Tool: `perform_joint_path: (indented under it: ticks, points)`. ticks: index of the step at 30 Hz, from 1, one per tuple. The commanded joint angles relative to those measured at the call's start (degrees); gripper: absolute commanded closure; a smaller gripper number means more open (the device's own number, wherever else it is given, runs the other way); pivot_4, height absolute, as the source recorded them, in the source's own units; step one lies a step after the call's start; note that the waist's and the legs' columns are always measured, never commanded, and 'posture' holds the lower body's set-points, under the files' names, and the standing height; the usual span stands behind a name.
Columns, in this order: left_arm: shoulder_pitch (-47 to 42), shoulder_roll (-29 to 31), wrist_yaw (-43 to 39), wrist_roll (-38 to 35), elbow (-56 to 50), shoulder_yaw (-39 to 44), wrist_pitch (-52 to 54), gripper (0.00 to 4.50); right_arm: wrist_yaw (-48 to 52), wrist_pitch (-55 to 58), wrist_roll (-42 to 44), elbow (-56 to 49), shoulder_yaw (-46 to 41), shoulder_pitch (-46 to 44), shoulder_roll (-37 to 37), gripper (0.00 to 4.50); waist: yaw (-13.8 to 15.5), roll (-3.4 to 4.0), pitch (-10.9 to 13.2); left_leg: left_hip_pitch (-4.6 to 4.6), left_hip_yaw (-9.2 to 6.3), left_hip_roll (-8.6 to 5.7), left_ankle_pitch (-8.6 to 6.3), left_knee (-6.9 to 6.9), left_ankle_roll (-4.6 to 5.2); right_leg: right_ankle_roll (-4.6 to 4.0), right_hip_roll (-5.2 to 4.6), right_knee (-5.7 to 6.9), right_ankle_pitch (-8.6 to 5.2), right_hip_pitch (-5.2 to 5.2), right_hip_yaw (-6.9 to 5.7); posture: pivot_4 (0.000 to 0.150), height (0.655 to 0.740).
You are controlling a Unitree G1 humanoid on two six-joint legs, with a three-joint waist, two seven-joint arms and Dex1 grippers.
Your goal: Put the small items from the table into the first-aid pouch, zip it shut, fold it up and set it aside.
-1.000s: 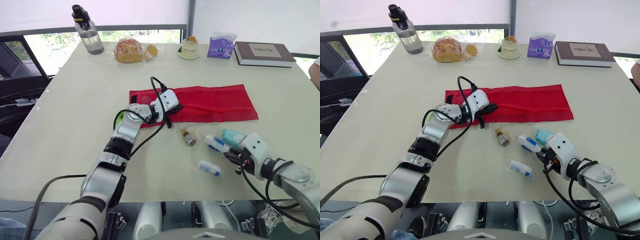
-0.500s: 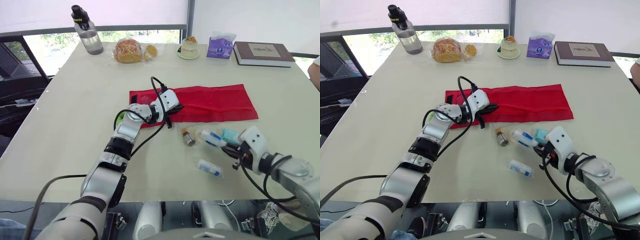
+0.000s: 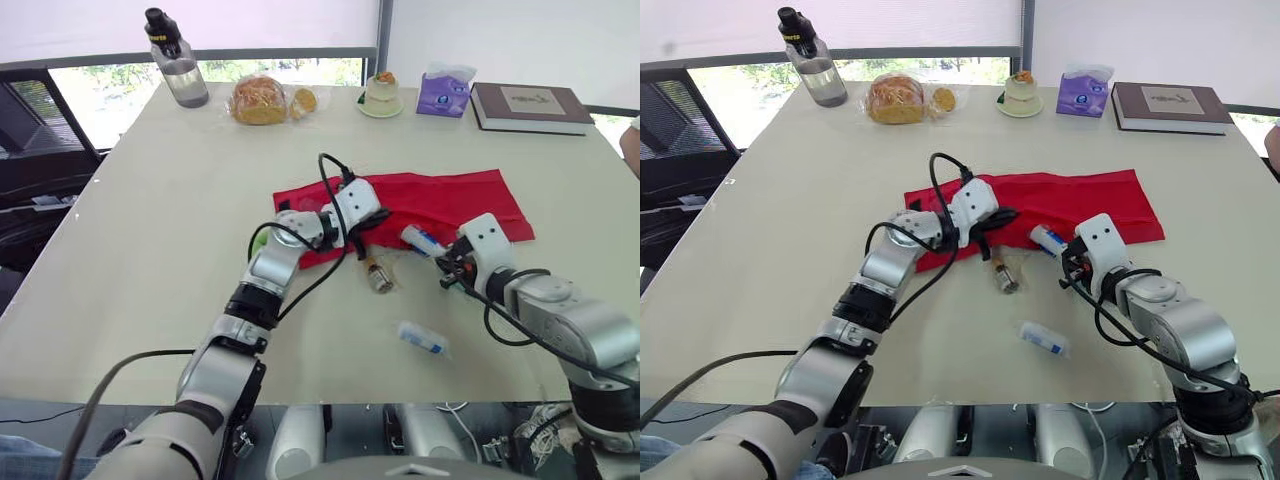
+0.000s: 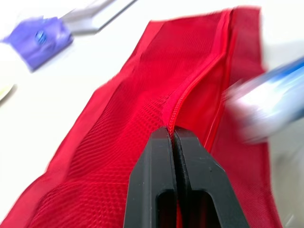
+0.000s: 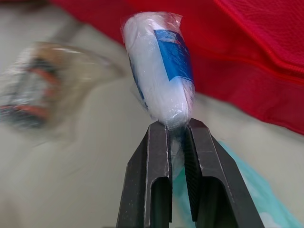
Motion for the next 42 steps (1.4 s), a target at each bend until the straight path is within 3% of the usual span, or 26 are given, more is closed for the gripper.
perform_joint_path:
  ticks: [1, 9, 23, 30, 36, 42]
  points:
    - [0.02, -0.47, 0.36, -0.73, -5.01, -0.50, 1.34, 4.50, -1.92, -0.26, -1.93, 0.51, 2.13, -1.66, 1.67, 4.48, -0.09, 0.00, 0.00, 0.00, 0.00, 0.02, 0.00, -0.01, 0.00, 0.00, 0.04, 0.00, 0.00, -0.01, 0.00, 0.150, 0.7400]
    - [0.16, -1.33, 0.54, -0.95, -5.69, -1.52, 2.65, 4.50, -2.37, -3.20, -3.78, 4.97, 6.09, -7.00, 8.47, 4.48, 0.03, 0.01, 0.00, 0.01, 0.03, 0.03, 0.00, 0.00, 0.00, 0.01, 0.07, 0.00, 0.00, -0.02, 0.03, 0.150, 0.7400]
    - [0.35, -1.64, -0.19, -1.16, -5.63, -2.21, 2.75, 4.50, -0.97, -13.30, -7.80, 14.32, 9.01, -12.27, 14.20, 4.48, -0.19, 0.01, 0.00, 0.02, 0.03, 0.03, 0.00, -0.04, 0.00, 0.00, 0.07, 0.00, 0.00, -0.04, 0.02, 0.150, 0.7400]
    - [0.72, -1.26, -0.81, -1.35, -5.55, -2.02, 2.64, 4.50, 2.90, -17.18, -7.77, 12.13, 8.56, -8.10, 12.43, 4.48, 0.09, 0.01, 0.00, -0.01, 0.04, 0.02, 0.00, -0.07, 0.00, 0.00, 0.03, -0.04, 0.00, -0.04, 0.02, 0.150, 0.7400]
    - [-0.96, -0.11, -0.77, -1.60, -2.21, -0.40, 1.48, 4.50, 5.68, -16.94, -7.06, 7.97, 7.99, -3.38, 9.43, 2.15, -0.14, 0.01, 0.01, 0.02, 0.04, 0.03, 0.00, -0.07, 0.00, 0.01, 0.05, -0.03, 0.00, -0.04, 0.04, 0.150, 0.7400]
    - [-3.30, 1.06, -2.11, -3.13, 2.13, 0.97, -0.30, 4.50, 11.62, -13.85, -2.15, 3.20, 1.97, -0.97, 3.57, 2.15, 0.07, 0.01, 0.01, 0.02, 0.04, 0.04, 0.00, -0.06, 0.00, 0.01, 0.08, -0.03, -0.01, -0.04, 0.03, 0.150, 0.7400]
